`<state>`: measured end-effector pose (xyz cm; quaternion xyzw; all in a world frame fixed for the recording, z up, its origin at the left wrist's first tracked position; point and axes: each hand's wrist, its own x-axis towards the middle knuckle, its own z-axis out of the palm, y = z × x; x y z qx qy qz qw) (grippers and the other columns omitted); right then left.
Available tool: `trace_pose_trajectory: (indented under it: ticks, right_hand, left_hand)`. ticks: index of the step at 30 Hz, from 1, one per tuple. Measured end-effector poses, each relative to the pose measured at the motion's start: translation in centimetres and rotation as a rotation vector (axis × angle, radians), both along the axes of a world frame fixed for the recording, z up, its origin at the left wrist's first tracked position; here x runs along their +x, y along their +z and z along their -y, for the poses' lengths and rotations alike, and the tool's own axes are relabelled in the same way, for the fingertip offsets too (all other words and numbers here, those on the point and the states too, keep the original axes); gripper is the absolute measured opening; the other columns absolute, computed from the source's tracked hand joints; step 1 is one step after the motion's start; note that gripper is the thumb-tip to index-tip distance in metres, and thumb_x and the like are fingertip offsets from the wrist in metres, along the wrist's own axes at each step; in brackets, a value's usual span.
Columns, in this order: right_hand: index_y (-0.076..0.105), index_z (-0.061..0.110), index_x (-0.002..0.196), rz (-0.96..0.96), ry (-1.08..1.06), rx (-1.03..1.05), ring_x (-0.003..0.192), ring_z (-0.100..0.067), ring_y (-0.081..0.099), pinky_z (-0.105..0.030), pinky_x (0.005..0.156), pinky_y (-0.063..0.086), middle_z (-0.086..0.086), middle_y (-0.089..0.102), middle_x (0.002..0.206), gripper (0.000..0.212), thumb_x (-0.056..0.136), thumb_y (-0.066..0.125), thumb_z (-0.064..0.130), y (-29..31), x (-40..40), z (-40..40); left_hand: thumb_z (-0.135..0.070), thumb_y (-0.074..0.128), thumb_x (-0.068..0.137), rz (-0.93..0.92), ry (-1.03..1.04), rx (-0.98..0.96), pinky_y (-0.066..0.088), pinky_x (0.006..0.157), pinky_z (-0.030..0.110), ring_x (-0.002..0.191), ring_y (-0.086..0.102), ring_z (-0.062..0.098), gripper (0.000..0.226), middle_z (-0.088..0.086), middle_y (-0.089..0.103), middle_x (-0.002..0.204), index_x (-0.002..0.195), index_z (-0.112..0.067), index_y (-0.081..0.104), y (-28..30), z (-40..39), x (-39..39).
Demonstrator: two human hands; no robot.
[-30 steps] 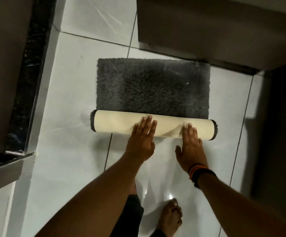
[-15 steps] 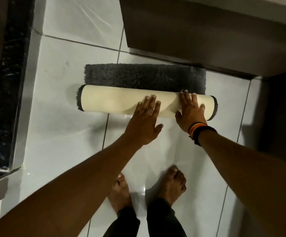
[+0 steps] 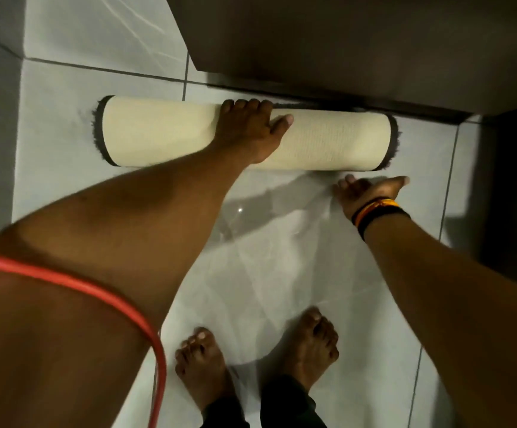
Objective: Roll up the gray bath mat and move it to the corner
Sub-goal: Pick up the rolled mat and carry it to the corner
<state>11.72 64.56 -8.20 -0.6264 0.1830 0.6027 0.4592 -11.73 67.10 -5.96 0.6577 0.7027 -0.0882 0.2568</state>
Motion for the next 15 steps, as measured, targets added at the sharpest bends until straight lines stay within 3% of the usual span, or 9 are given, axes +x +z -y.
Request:
trace_pose_trajectory:
  ticks: [3,5,10,12,15]
  right_hand:
    - [0.046,0.021,0.149,-0.01,-0.081,0.116,0.123,-0.042,0.061,-0.065,0.108,0.043,-0.017,0.063,0.138,0.1,0.081,0.022,0.09,-0.3,-0.8,-2.0]
    - [0.052,0.017,0.142,-0.031,-0.132,0.09,0.117,-0.044,0.063,-0.072,0.101,0.044,-0.019,0.066,0.13,0.108,0.073,0.025,0.095,0.1,-1.2,-1.4]
    - [0.056,0.028,0.141,-0.065,-0.042,0.08,0.119,-0.047,0.063,-0.071,0.102,0.044,-0.016,0.069,0.131,0.11,0.069,0.013,0.099,3.8,-0.4,2.8]
    - [0.057,0.03,0.142,-0.112,-0.023,0.052,0.121,-0.045,0.062,-0.067,0.102,0.046,-0.015,0.068,0.134,0.112,0.068,0.011,0.099,5.7,-0.6,5.5]
    - [0.06,0.03,0.138,-0.152,0.009,0.049,0.122,-0.043,0.062,-0.061,0.103,0.048,-0.013,0.068,0.133,0.107,0.07,0.012,0.098,10.1,-1.5,8.2]
  left_hand:
    - [-0.064,0.02,0.103,0.021,0.007,0.005,0.025,0.119,0.05,0.144,0.041,0.036,0.07,0.011,0.049,0.155,0.149,-0.018,0.047,0.1,-1.0,-0.4]
    - [-0.064,0.02,0.103,0.038,0.007,-0.004,0.026,0.118,0.05,0.143,0.042,0.036,0.07,0.011,0.05,0.154,0.147,-0.018,0.049,0.4,-1.0,-0.6]
    - [-0.063,0.015,0.103,0.055,-0.031,0.008,0.038,0.106,0.048,0.117,0.061,0.036,0.072,0.015,0.07,0.122,0.124,-0.015,0.063,2.4,0.6,-1.8]
    - [-0.06,0.013,0.103,0.025,-0.021,-0.01,0.03,0.116,0.052,0.128,0.056,0.035,0.069,0.014,0.067,0.133,0.131,-0.018,0.062,3.3,2.3,-2.3]
    - [-0.05,0.016,0.106,-0.01,0.156,0.022,0.018,0.125,0.052,0.152,0.03,0.033,0.061,0.011,0.041,0.162,0.153,-0.024,0.045,6.9,6.1,-1.7]
